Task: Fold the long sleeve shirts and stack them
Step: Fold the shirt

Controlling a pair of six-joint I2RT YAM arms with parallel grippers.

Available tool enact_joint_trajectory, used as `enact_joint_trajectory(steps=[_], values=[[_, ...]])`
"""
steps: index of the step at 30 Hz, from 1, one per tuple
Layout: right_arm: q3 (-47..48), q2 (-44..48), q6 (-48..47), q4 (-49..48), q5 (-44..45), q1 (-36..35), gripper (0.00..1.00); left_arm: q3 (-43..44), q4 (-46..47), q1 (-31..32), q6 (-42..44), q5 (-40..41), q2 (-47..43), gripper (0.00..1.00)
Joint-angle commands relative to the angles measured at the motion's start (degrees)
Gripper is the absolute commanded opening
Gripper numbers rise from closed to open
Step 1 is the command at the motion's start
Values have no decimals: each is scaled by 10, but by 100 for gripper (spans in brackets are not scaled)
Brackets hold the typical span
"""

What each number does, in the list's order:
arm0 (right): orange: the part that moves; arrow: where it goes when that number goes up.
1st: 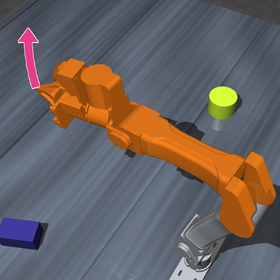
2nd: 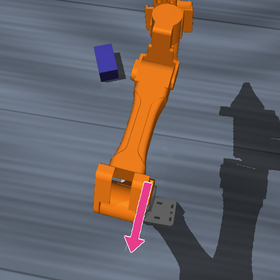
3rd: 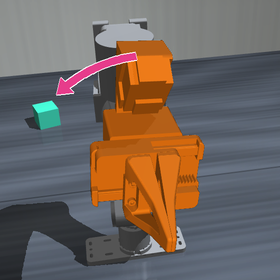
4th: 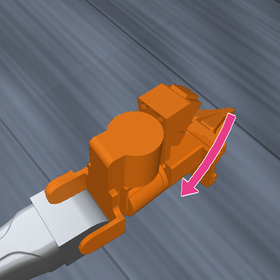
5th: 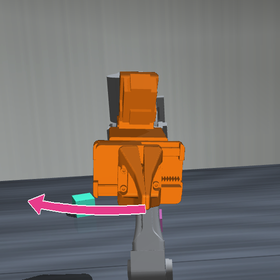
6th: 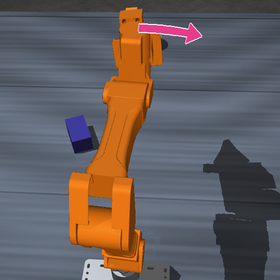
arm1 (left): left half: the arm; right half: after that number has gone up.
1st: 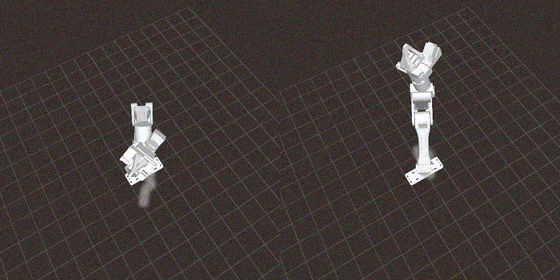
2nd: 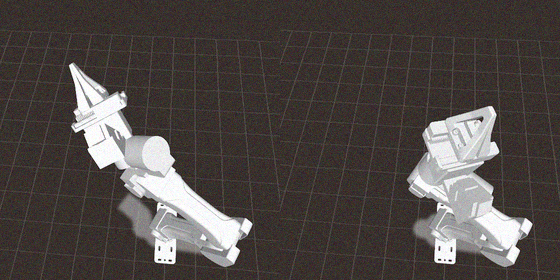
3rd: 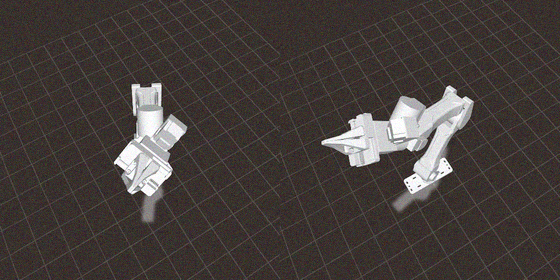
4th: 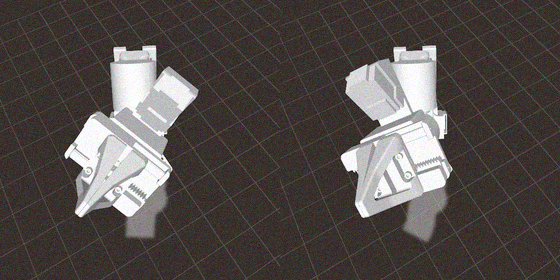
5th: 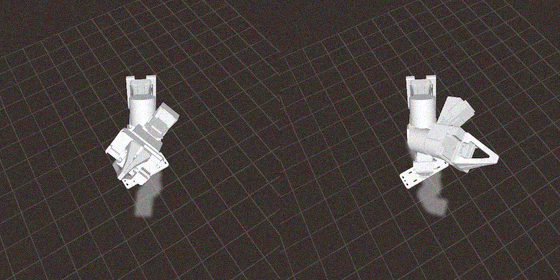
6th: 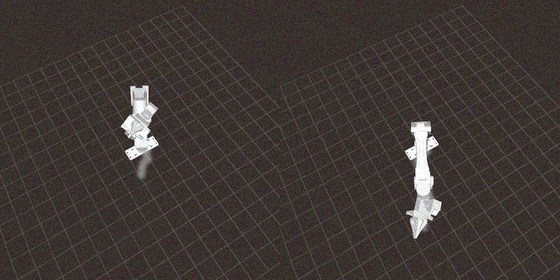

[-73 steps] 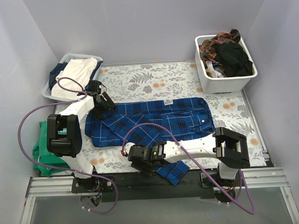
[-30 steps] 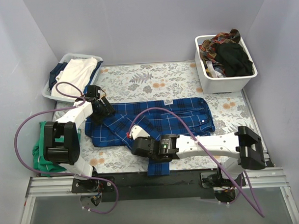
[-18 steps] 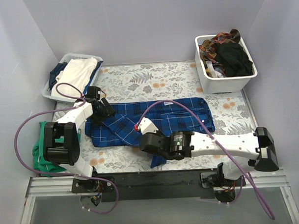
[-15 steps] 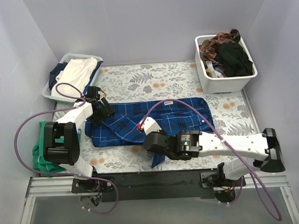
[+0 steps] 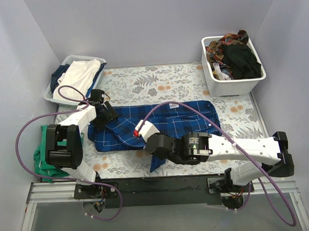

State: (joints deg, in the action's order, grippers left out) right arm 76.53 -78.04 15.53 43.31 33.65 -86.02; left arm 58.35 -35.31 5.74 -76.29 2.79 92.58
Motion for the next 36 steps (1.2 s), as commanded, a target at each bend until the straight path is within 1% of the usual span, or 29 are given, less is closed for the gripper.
enact_joint_trajectory(steps=[1, 6, 9, 15, 18, 22, 30, 32, 33, 36], values=[[74, -27, -48, -26, 11, -4, 1, 5, 4, -3, 3, 20, -6, 73], [150, -62, -81, -26, 10, -4, 1, 5, 4, -3, 4, 20, -6, 73], [159, -69, -90, -27, 13, -4, 1, 5, 5, -4, 4, 19, -8, 73], [155, -61, -88, -38, 12, -9, 1, 5, 9, -4, 4, 16, -9, 73], [150, -51, -95, -47, 29, -19, 1, 3, 9, -3, 4, 14, -8, 73], [131, -38, -121, -82, 76, -41, 1, 2, 11, -3, 4, 13, -10, 73], [120, -50, -137, -101, 103, -47, 1, 3, 10, -4, 5, 15, -11, 73], [119, -55, -125, -99, 100, -35, 1, 4, 10, -3, 5, 14, -9, 73], [115, -56, -114, -97, 85, -26, 1, 5, 9, -3, 5, 14, -10, 73], [91, -47, -58, -93, 42, 32, 1, 6, 8, -4, 4, 17, -8, 73]])
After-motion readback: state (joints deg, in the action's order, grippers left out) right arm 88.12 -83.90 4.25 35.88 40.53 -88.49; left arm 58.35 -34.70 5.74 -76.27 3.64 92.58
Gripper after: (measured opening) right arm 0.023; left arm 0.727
